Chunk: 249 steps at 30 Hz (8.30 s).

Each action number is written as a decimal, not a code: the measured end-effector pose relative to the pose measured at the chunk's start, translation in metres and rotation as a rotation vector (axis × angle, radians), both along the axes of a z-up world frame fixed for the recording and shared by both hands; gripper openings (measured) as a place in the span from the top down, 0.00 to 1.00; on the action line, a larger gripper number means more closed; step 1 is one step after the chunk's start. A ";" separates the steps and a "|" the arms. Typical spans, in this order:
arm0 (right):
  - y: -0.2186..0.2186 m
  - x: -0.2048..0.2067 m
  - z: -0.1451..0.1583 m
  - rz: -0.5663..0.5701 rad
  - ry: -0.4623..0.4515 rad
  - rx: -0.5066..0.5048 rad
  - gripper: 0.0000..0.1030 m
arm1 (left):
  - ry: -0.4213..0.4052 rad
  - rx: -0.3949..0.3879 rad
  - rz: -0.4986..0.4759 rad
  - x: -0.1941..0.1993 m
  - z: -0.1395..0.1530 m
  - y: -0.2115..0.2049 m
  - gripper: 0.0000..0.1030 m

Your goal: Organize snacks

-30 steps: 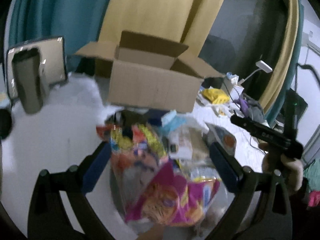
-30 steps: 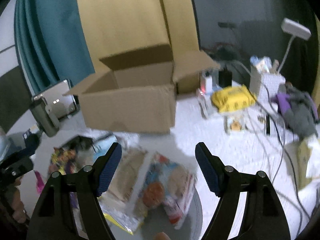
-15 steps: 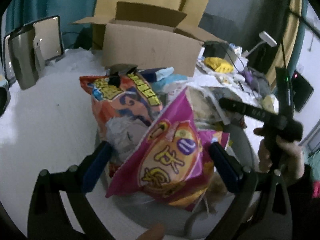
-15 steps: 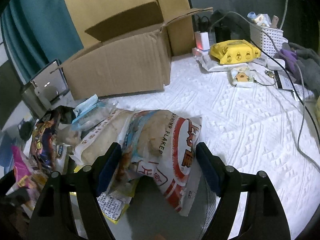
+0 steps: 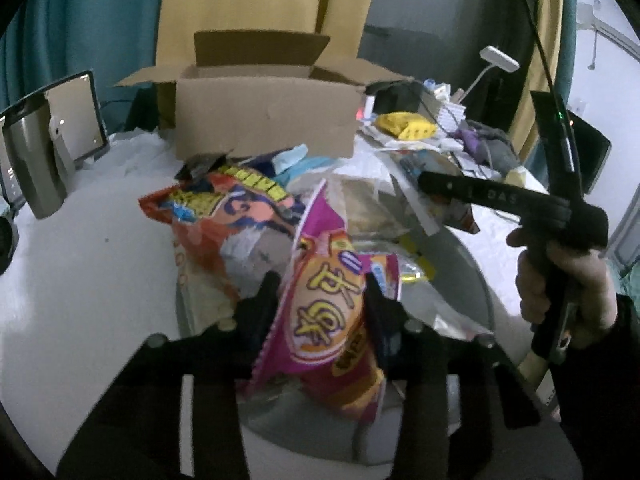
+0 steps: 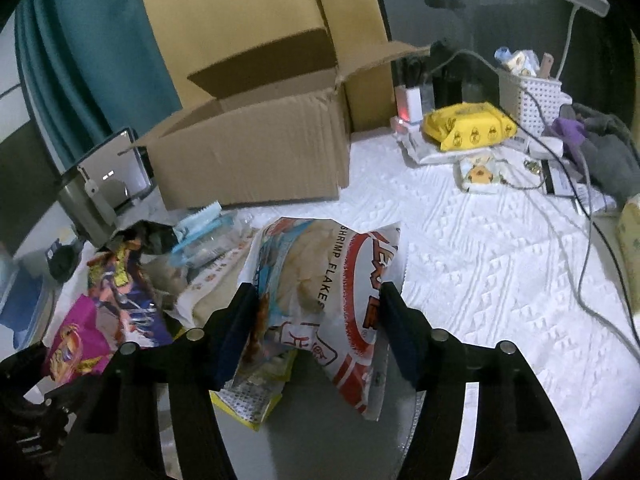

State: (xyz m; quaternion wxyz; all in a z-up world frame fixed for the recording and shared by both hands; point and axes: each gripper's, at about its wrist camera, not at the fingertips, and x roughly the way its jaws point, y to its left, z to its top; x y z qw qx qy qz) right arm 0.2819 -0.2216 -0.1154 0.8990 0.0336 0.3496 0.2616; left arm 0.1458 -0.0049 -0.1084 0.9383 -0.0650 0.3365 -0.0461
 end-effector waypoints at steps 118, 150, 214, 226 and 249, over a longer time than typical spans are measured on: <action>0.021 -0.084 0.043 0.152 -0.179 -0.083 0.16 | -0.083 -0.091 0.168 -0.006 0.023 0.043 0.07; -0.016 -0.063 -0.022 0.318 0.014 -0.028 0.63 | 0.178 -0.017 0.246 0.059 -0.034 0.016 0.08; 0.157 0.157 0.144 0.202 -0.484 -0.040 0.98 | -0.151 -0.022 0.131 0.294 0.090 0.163 0.40; 0.175 0.188 0.129 0.167 -0.387 -0.073 0.35 | -0.144 -0.021 0.151 0.292 0.092 0.161 0.12; 0.120 0.082 0.127 0.188 -0.365 -0.100 0.35 | -0.135 0.006 0.121 0.151 0.094 0.120 0.12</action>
